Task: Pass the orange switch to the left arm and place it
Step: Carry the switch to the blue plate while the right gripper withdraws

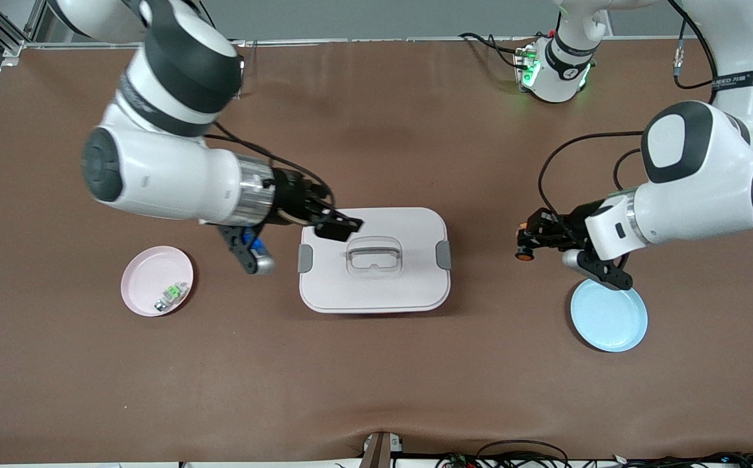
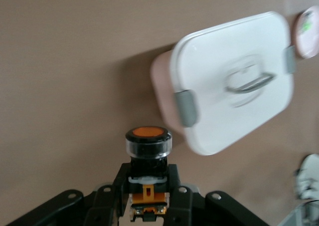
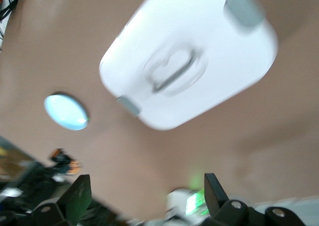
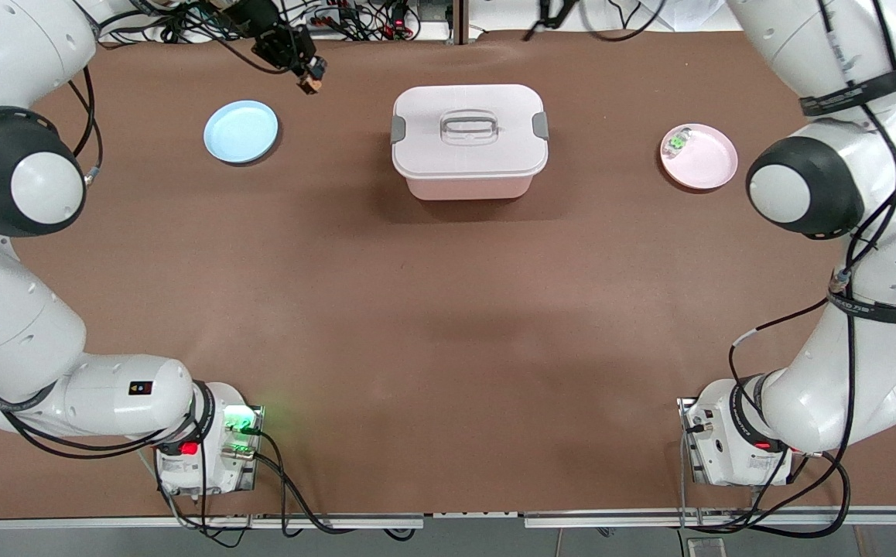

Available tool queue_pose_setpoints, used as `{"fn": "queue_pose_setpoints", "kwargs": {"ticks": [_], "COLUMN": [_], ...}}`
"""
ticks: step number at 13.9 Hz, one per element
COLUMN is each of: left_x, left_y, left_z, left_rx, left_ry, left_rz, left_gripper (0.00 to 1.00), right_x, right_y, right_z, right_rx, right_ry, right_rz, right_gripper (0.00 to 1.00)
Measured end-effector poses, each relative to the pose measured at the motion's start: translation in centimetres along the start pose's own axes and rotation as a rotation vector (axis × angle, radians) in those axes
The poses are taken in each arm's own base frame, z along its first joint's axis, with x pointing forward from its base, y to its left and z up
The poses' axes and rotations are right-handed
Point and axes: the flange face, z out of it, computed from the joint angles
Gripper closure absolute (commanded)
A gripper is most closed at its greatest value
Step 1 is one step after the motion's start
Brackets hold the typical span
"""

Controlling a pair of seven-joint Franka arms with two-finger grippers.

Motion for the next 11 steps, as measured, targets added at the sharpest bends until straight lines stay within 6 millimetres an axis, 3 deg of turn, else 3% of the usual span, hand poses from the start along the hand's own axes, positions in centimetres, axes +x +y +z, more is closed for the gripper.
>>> {"fn": "queue_pose_setpoints", "kwargs": {"ticks": [4,7,9,11], "left_x": [-0.2,-0.4,-0.5,-0.6], "left_y": [-6.4,-10.5,-13.0,-15.3], "left_z": [1.7,2.6,3.0,3.7], "left_rx": [0.093,0.158,0.182,0.2], "left_ry": [-0.063,-0.097,-0.103,-0.119], "left_rz": [0.119,0.226,0.295,0.379], "left_gripper": [1.0,1.0,1.0,1.0], "right_x": [0.1,2.0,3.2,4.8], "right_y": [2.5,4.0,4.7,5.9], "right_z": [-2.6,-3.9,-4.7,-6.6], "right_rx": [-0.237,-0.444,-0.521,-0.534], "right_ry": [0.171,0.244,0.255,0.269], "right_rz": [-0.489,-0.815,-0.931,-0.94], "right_gripper": [0.0,0.0,0.0,0.0]}}
